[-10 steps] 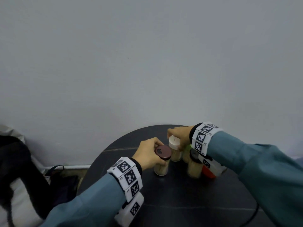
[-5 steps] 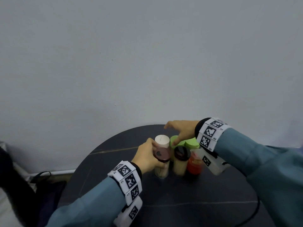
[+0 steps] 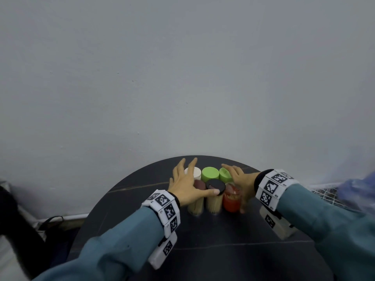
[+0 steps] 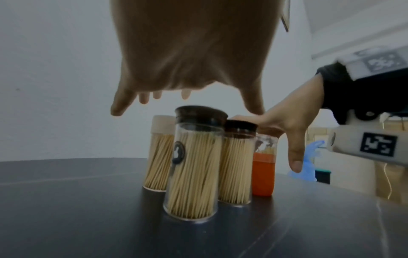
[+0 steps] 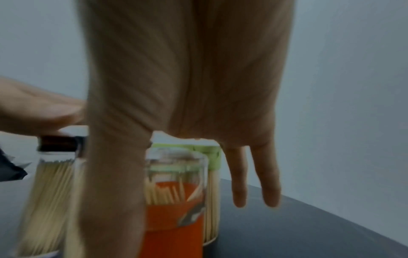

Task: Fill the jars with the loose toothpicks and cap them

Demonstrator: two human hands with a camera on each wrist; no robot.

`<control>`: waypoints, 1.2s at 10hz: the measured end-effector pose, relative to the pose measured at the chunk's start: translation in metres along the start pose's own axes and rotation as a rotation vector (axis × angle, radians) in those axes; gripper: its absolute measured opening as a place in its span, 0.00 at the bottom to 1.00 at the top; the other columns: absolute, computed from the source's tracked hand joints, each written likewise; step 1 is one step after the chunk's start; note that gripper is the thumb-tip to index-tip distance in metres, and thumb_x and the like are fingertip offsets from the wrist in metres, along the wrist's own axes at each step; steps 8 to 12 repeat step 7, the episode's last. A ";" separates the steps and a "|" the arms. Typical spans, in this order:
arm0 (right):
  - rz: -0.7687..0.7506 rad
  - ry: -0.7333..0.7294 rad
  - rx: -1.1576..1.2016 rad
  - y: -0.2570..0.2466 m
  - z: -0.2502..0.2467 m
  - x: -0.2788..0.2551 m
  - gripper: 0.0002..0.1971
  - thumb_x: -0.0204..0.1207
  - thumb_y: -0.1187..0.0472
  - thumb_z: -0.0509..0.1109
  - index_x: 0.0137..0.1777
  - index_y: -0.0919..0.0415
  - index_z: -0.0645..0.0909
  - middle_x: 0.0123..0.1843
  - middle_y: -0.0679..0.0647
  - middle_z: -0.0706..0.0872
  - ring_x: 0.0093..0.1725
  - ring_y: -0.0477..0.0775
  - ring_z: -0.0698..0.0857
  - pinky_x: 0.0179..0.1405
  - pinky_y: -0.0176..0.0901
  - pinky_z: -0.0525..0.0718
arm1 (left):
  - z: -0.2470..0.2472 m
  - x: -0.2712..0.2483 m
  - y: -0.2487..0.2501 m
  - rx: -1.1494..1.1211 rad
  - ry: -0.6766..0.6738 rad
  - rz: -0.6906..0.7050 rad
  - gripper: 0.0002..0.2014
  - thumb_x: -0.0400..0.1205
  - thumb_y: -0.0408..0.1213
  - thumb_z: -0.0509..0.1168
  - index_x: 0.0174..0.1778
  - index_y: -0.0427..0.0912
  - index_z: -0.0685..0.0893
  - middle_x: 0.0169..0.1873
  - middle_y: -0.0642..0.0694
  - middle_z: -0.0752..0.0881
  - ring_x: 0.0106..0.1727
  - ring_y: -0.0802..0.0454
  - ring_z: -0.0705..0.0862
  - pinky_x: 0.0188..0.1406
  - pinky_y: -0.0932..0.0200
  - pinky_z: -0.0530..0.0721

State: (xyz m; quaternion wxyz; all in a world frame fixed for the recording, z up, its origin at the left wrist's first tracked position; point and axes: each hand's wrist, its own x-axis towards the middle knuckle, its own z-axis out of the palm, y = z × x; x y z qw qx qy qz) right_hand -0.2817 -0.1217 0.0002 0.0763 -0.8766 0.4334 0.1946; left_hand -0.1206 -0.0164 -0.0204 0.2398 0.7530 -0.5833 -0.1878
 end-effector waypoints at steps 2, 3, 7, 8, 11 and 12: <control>0.075 0.059 0.089 -0.008 0.013 0.009 0.66 0.62 0.55 0.82 0.80 0.50 0.26 0.81 0.66 0.30 0.80 0.71 0.59 0.72 0.65 0.70 | 0.015 0.013 0.006 0.116 -0.122 0.020 0.38 0.81 0.62 0.57 0.84 0.56 0.47 0.84 0.45 0.38 0.83 0.45 0.33 0.81 0.40 0.45; 0.102 0.077 0.109 -0.012 0.014 0.008 0.63 0.65 0.57 0.80 0.80 0.51 0.28 0.81 0.66 0.32 0.78 0.71 0.62 0.71 0.64 0.71 | 0.013 0.015 0.004 0.099 -0.152 0.026 0.36 0.82 0.60 0.56 0.84 0.54 0.50 0.84 0.44 0.39 0.82 0.44 0.32 0.80 0.45 0.44; 0.101 0.149 0.223 -0.018 -0.001 -0.009 0.58 0.66 0.56 0.80 0.82 0.54 0.37 0.82 0.64 0.40 0.78 0.68 0.63 0.73 0.58 0.69 | 0.004 0.012 0.011 0.106 -0.095 0.035 0.34 0.83 0.59 0.56 0.83 0.54 0.54 0.84 0.47 0.43 0.83 0.46 0.37 0.79 0.35 0.45; 0.101 0.149 0.223 -0.018 -0.001 -0.009 0.58 0.66 0.56 0.80 0.82 0.54 0.37 0.82 0.64 0.40 0.78 0.68 0.63 0.73 0.58 0.69 | 0.004 0.012 0.011 0.106 -0.095 0.035 0.34 0.83 0.59 0.56 0.83 0.54 0.54 0.84 0.47 0.43 0.83 0.46 0.37 0.79 0.35 0.45; 0.101 0.149 0.223 -0.018 -0.001 -0.009 0.58 0.66 0.56 0.80 0.82 0.54 0.37 0.82 0.64 0.40 0.78 0.68 0.63 0.73 0.58 0.69 | 0.004 0.012 0.011 0.106 -0.095 0.035 0.34 0.83 0.59 0.56 0.83 0.54 0.54 0.84 0.47 0.43 0.83 0.46 0.37 0.79 0.35 0.45; 0.101 0.149 0.223 -0.018 -0.001 -0.009 0.58 0.66 0.56 0.80 0.82 0.54 0.37 0.82 0.64 0.40 0.78 0.68 0.63 0.73 0.58 0.69 | 0.004 0.012 0.011 0.106 -0.095 0.035 0.34 0.83 0.59 0.56 0.83 0.54 0.54 0.84 0.47 0.43 0.83 0.46 0.37 0.79 0.35 0.45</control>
